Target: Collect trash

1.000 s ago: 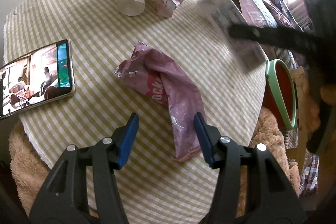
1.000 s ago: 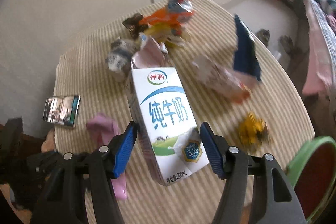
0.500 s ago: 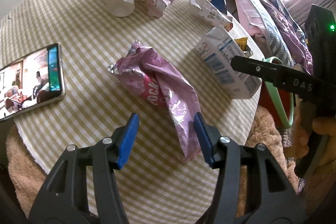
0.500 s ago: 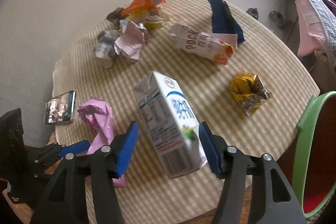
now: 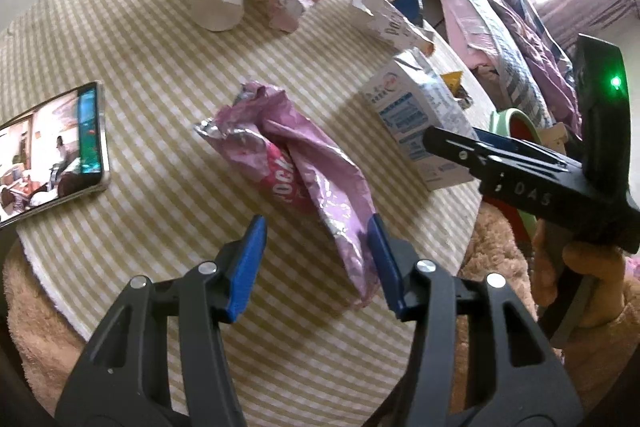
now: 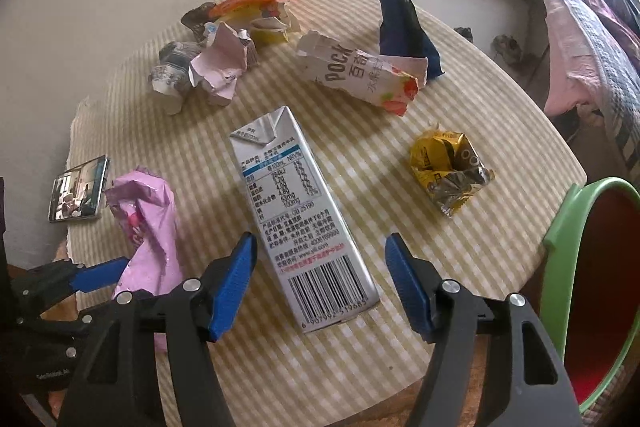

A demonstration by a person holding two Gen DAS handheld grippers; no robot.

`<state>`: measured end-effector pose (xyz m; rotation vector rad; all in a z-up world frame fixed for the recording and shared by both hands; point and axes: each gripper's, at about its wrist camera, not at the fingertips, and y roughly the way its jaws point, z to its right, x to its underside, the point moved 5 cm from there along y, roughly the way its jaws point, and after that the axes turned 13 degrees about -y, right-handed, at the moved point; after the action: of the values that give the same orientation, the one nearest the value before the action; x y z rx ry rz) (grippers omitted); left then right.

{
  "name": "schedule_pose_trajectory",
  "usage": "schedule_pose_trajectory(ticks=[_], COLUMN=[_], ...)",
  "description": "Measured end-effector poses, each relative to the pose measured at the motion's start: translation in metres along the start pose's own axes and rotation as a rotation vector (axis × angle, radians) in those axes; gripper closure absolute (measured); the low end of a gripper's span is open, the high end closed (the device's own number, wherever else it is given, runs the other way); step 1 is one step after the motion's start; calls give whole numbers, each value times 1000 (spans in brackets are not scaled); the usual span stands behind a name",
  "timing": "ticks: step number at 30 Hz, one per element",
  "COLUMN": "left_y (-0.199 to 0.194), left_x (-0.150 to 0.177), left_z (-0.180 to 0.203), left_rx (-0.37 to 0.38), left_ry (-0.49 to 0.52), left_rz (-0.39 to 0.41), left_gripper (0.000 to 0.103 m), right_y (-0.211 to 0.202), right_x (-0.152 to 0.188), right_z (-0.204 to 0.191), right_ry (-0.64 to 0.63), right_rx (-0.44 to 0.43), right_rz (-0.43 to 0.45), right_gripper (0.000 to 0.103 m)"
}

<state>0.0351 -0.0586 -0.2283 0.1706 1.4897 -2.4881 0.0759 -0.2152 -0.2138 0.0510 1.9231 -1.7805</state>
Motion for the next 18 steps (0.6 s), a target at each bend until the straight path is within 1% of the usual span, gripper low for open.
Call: schedule_pose_trajectory(ticks=[1, 2, 4, 6, 7, 9, 12, 16, 17, 18], left_y=[2, 3, 5, 5, 5, 4, 2, 2, 2, 2], left_x=[1, 2, 3, 4, 4, 4, 3, 2, 2, 1], left_z=[2, 4, 7, 8, 9, 10, 11, 8, 7, 5], left_rx=[5, 6, 7, 12, 18, 21, 16, 8, 4, 2], left_ry=[7, 11, 20, 25, 25, 32, 38, 20, 12, -2], left_rz=[-8, -12, -17, -16, -16, -10, 0, -6, -6, -8], left_gripper=[53, 53, 53, 62, 64, 77, 83, 83, 81, 70], right_y=[1, 2, 1, 0, -1, -2, -6, -9, -9, -8], right_x=[2, 4, 7, 10, 11, 12, 11, 11, 12, 13], right_z=[0, 1, 2, 3, 4, 5, 4, 2, 1, 0], right_ry=[3, 8, 17, 30, 37, 49, 64, 68, 71, 76], right_rx=[0, -4, -3, 0, 2, 6, -1, -10, -13, -18], right_rz=[1, 0, 0, 11, 15, 22, 35, 40, 35, 30], right_gripper=[43, 51, 53, 54, 55, 56, 58, 59, 59, 59])
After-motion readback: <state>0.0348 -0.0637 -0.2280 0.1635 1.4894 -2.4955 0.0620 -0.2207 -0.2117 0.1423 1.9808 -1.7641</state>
